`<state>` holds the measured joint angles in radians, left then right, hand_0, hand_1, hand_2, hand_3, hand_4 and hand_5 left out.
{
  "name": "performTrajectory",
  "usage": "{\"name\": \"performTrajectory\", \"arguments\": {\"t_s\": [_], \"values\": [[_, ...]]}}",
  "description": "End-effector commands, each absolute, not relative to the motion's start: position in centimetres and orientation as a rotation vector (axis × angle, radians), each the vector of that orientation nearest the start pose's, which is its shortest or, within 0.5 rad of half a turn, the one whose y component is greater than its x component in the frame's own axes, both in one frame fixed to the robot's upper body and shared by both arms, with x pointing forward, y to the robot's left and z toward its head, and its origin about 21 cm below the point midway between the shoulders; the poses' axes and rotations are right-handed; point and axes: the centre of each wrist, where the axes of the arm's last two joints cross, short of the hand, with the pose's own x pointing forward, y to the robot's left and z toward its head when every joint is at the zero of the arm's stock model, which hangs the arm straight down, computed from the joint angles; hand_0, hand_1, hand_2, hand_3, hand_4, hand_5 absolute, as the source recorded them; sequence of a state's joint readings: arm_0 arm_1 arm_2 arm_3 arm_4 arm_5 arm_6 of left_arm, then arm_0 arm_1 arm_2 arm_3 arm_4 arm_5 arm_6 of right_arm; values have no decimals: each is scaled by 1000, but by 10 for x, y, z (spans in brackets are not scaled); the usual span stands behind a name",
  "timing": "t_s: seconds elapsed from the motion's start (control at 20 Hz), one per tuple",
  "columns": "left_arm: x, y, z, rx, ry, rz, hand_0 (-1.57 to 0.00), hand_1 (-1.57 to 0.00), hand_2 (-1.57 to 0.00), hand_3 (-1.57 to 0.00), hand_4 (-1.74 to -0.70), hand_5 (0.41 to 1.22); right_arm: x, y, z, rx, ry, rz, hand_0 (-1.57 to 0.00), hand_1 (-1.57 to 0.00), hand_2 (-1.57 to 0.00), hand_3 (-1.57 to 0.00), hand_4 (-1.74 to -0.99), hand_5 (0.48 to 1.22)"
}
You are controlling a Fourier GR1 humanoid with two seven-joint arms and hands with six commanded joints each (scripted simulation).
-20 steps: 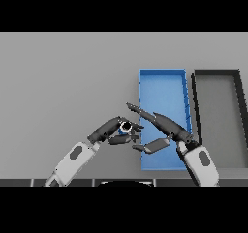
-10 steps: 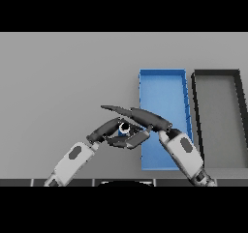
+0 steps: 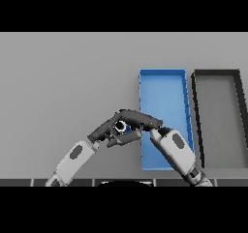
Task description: Pick up the blue pipe and place it into the blue bin.
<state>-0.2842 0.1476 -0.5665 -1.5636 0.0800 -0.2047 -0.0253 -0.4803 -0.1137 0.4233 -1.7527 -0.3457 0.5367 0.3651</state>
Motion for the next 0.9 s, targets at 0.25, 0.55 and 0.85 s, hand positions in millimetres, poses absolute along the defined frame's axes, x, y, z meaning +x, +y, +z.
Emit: {"name": "performTrajectory", "arguments": {"t_s": [0.25,0.55,0.85], "values": [[264,108,48,-609,-1661,-786,-1503,-1497,-1401,-1486,-1723,1221,279,-97,156,762,-1641,1178,-1512,-1511,-1514,-1489,-1470,1138],[268,118,47,-544,-1697,-1006,-592,-554,-500,-546,-1216,1221,273,-100,153,779,-1627,1132,-1556,-1555,-1556,-1549,-1490,1199],[266,122,42,-438,-1632,-1049,-154,-145,-130,-142,-942,785,272,-94,154,803,-1661,1134,-1567,-1567,-1567,-1565,-1496,1215]]}}
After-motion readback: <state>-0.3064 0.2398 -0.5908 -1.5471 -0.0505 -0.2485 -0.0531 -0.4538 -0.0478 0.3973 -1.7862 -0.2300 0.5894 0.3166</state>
